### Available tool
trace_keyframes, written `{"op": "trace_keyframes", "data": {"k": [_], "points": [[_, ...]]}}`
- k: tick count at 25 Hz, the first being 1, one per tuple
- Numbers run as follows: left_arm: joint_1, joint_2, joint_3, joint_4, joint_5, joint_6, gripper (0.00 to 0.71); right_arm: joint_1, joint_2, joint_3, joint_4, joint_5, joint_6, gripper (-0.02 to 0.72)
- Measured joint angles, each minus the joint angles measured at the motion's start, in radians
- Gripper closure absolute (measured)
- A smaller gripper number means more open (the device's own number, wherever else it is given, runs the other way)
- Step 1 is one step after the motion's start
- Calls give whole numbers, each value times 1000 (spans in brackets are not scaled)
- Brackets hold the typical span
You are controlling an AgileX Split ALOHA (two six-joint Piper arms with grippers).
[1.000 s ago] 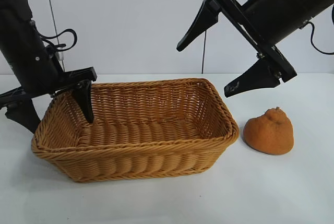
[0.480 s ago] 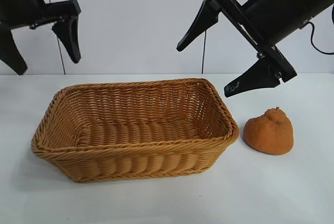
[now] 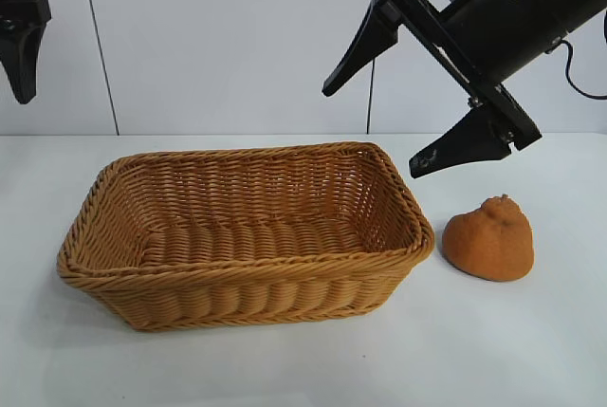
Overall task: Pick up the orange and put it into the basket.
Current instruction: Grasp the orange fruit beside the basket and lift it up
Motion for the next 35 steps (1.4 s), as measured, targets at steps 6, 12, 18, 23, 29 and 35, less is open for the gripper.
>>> {"op": "trace_keyframes", "data": {"k": [6, 12, 18, 23, 29, 35], "points": [[1, -73, 52, -1, -1, 3, 38, 0, 0, 0, -1, 0, 0, 10], [1, -262, 236, -1, -1, 3, 38, 0, 0, 0, -2, 1, 0, 10], [1, -545, 496, -1, 1, 5, 38, 0, 0, 0, -2, 2, 0, 10], [1, -804, 701, -1, 3, 6, 38, 0, 0, 0, -2, 4, 0, 10], [1, -1080, 921, -2, -45, 6, 38, 0, 0, 0, -2, 4, 0, 10], [1, -1335, 1110, -47, -149, 13, 38, 0, 0, 0, -2, 4, 0, 10]]}}
